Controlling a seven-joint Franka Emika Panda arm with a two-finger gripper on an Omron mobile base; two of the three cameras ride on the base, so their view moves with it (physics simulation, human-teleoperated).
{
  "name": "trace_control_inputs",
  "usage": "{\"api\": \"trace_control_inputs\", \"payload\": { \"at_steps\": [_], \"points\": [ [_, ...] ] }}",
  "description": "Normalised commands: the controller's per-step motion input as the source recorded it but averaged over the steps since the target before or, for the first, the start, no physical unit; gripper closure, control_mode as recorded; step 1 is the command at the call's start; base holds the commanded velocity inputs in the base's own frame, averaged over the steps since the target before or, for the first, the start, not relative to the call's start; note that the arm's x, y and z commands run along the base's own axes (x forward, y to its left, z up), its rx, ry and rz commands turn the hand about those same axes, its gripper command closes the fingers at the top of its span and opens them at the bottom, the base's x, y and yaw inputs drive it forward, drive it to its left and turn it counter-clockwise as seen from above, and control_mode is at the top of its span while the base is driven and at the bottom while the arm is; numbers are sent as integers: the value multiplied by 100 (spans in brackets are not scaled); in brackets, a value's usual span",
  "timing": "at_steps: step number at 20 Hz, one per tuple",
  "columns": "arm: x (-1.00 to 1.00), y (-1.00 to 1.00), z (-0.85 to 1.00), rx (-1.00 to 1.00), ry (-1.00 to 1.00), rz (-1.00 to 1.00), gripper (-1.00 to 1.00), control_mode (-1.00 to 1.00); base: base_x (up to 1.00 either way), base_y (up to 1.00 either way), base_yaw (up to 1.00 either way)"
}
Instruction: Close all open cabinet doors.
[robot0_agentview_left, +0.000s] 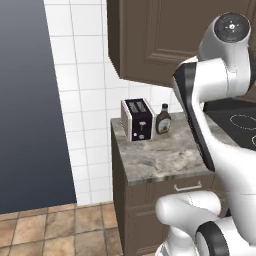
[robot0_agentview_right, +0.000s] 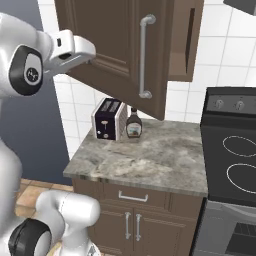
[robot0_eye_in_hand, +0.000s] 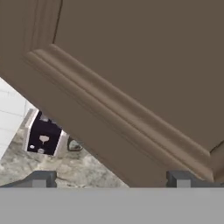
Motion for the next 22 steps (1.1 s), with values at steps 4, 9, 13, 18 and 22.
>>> {"api": "trace_control_inputs", "payload": {
  "at_steps": [4,9,13,18,22],
  "points": [
    [90,-20,-29,0,3,0,-100,-100,0,0,0],
    [70,-29,-37,0,-2,0,-100,-100,0,0,0],
    [60,-34,-32,0,-6,0,-100,-100,0,0,0],
    [61,-39,-32,0,-6,0,-100,-100,0,0,0],
    [64,-38,-22,1,-5,0,-100,-100,0,0,0]
  ]
}}
